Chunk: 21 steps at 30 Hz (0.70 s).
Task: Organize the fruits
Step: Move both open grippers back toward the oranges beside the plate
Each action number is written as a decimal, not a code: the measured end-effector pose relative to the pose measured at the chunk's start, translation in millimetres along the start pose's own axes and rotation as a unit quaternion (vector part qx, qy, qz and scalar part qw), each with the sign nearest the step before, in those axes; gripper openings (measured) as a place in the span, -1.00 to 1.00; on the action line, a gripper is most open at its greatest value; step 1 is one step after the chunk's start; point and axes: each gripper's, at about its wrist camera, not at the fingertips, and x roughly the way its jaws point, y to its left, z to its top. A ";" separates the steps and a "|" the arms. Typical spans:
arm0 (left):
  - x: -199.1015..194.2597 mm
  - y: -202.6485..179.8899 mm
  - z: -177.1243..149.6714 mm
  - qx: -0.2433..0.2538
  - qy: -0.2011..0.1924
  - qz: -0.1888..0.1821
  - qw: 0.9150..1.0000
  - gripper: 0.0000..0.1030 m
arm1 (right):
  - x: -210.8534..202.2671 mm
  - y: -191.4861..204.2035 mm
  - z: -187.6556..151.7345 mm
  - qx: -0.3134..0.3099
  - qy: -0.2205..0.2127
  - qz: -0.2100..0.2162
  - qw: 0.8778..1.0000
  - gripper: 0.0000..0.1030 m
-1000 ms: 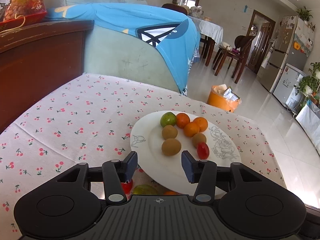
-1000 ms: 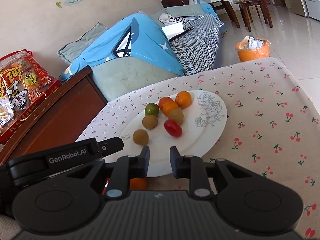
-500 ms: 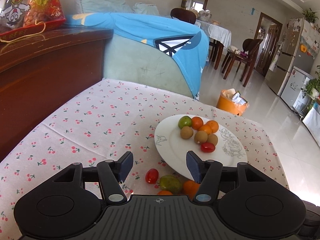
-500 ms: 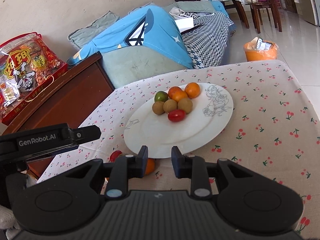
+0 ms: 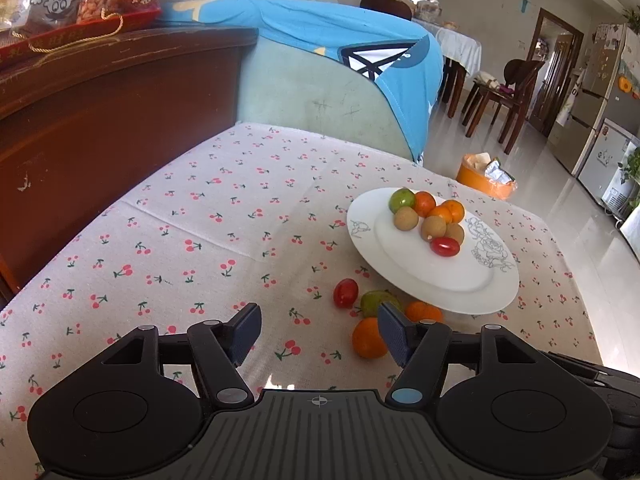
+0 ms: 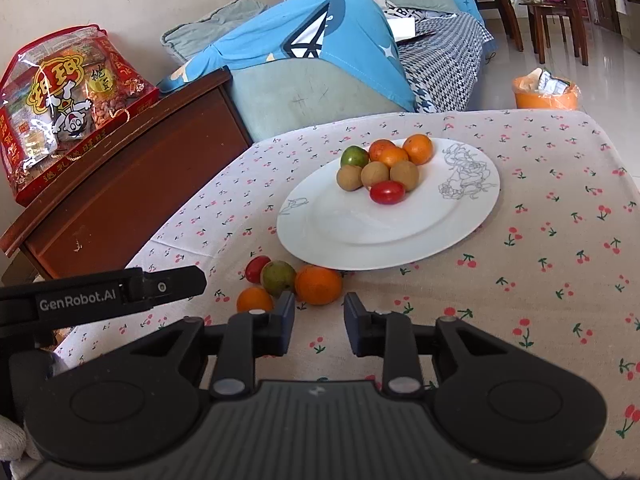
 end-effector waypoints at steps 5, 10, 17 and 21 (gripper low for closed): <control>4.8 1.0 -5.7 0.005 0.009 0.001 1.000 0.28 | 5.6 -0.1 -0.1 0.004 0.002 0.000 1.000 -0.32; 9.6 1.3 -10.8 0.009 0.018 0.001 1.000 0.36 | 15.7 0.7 2.6 0.002 0.003 0.002 1.000 -0.30; 10.9 3.1 -15.1 0.014 0.021 -0.003 1.000 0.36 | 30.9 -0.6 4.5 0.007 0.006 -0.004 1.000 -0.30; 11.7 -0.6 -18.0 0.029 0.019 -0.007 0.999 0.34 | 34.8 0.0 4.3 0.007 0.002 -0.004 1.000 -0.32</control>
